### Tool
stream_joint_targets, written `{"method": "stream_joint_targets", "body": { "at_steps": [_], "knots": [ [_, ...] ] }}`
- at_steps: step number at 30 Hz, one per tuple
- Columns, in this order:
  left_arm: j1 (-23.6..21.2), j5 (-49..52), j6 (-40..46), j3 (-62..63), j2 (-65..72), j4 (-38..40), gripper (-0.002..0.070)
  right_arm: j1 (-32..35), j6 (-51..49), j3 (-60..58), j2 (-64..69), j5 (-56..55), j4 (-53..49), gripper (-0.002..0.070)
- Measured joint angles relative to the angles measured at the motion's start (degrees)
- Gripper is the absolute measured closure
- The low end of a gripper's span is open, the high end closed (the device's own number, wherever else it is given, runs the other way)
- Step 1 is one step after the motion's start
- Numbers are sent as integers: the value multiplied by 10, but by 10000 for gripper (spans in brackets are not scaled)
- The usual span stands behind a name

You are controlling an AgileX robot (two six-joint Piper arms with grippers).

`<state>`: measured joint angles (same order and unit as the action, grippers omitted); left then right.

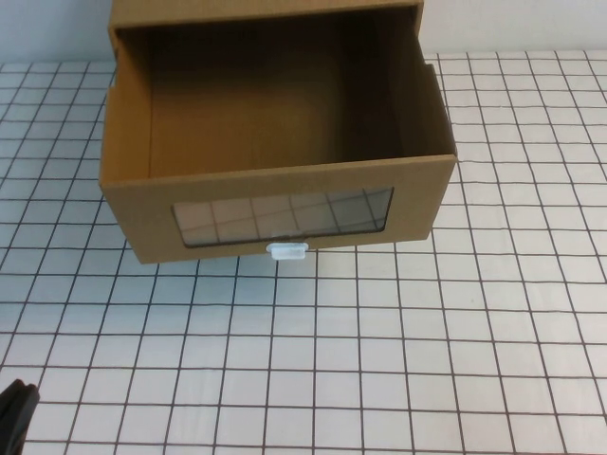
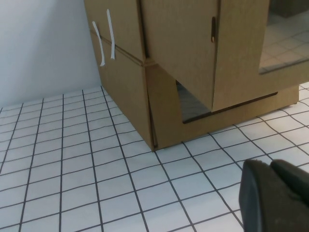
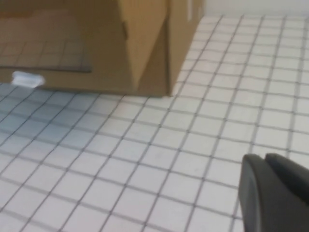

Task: Open the shoe box
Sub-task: 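Pull the top drawer of the cardboard box fully open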

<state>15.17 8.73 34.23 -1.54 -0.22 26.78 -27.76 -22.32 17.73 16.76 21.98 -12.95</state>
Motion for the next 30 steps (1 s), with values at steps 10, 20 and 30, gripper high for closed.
{"method": "stream_joint_targets", "body": {
  "at_steps": [10,20,30],
  "knots": [
    [0,0,0,0,0,-2,677,218,0,-168,-166,-134,-20,689],
    [0,0,0,0,0,-2,677,231,-1,-191,-172,-185,-21,689],
    [0,0,0,0,0,-2,677,231,259,-191,-172,-161,177,689]
  ]
}}
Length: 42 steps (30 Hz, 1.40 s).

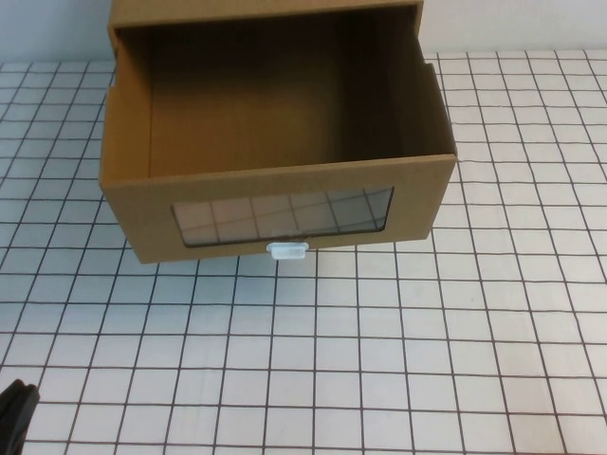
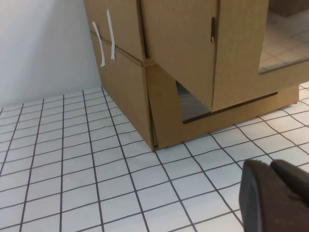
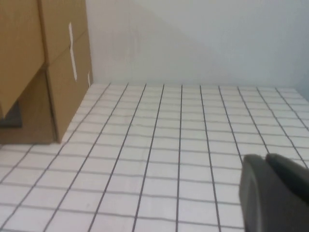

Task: Open the shoe box
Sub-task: 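Pull the top drawer of the cardboard box fully open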

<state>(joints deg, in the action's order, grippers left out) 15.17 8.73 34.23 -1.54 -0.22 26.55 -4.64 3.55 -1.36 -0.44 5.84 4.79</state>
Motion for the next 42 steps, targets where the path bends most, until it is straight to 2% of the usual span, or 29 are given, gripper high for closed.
{"method": "stream_joint_targets", "body": {
  "at_steps": [3,9,29,32,35,37,42],
  "knots": [
    [0,0,0,0,0,0,677,0,66,0,0,51,44,690],
    [0,0,0,0,0,0,677,0,88,0,0,138,59,689],
    [0,0,2,0,0,-2,677,0,94,0,0,146,63,689],
    [0,-1,11,0,0,-42,677,0,95,0,0,146,63,689],
    [-3,0,-2,0,0,-126,677,0,95,0,0,146,63,689],
    [-19,0,-39,0,-1,-173,677,0,95,0,0,146,63,689],
    [-80,23,-122,0,-3,-209,677,0,95,0,0,147,64,689]
  ]
}}
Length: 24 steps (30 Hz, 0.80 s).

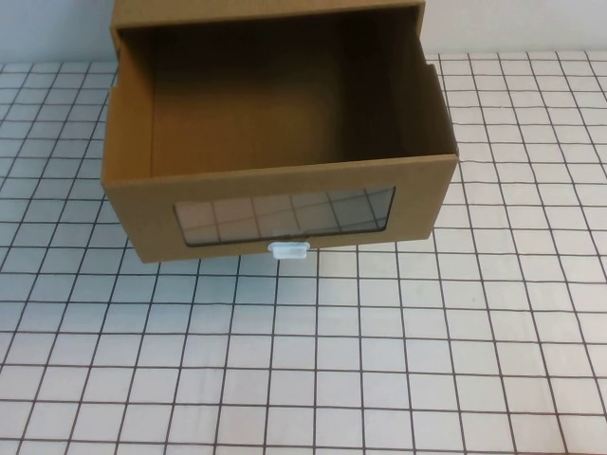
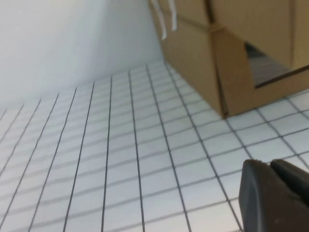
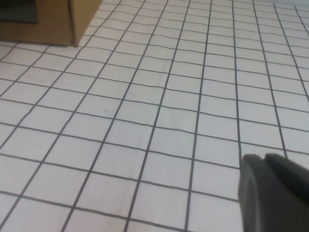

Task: Open the shoe box
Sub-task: 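Pull the top drawer of the cardboard box fully open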

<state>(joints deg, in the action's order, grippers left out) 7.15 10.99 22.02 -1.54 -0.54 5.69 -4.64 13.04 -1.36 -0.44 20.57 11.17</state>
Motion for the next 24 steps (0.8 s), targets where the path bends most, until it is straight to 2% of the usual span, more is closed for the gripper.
{"method": "stream_joint_targets", "body": {
  "at_steps": [7,24],
  "knots": [
    [-16,93,-68,0,0,-17,677,0,0,0,0,0,0,689],
    [-16,96,-77,0,-1,-18,677,0,0,0,0,0,0,689]
  ]
}}
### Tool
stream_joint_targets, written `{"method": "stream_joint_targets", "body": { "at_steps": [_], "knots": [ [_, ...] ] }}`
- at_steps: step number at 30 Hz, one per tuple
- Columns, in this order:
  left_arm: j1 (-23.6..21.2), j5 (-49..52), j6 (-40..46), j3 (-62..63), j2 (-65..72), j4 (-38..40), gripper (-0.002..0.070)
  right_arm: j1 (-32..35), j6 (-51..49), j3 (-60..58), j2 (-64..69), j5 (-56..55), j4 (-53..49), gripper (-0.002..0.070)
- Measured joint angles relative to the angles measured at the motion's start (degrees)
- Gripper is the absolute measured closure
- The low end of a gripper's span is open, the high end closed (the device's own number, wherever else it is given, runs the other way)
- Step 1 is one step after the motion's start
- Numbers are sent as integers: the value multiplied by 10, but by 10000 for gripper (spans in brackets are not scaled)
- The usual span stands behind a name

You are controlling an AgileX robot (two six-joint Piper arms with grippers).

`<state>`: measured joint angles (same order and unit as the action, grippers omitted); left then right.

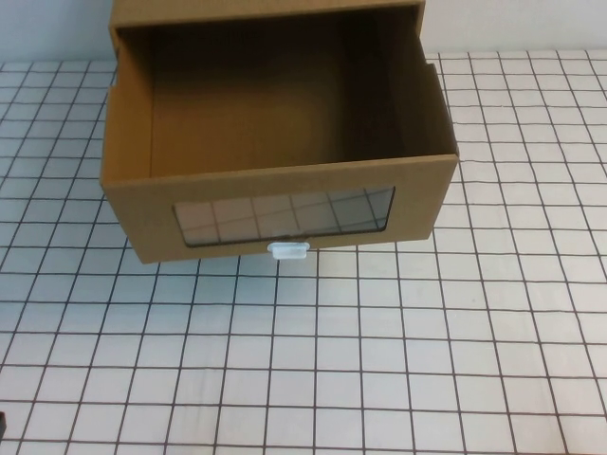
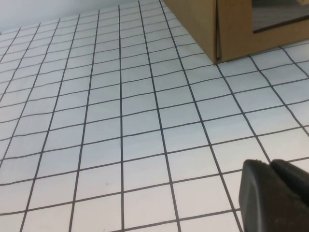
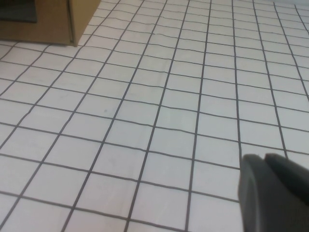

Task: Open the shoe box
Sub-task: 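Pull the top drawer of the cardboard box fully open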

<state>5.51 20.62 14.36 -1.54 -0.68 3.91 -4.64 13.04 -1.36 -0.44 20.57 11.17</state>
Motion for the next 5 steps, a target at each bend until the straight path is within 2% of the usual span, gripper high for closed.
{"method": "stream_joint_targets", "body": {
  "at_steps": [5],
  "knots": [
    [0,1,0,0,0,0,677,0,0,0,0,0,0,689]
  ]
}}
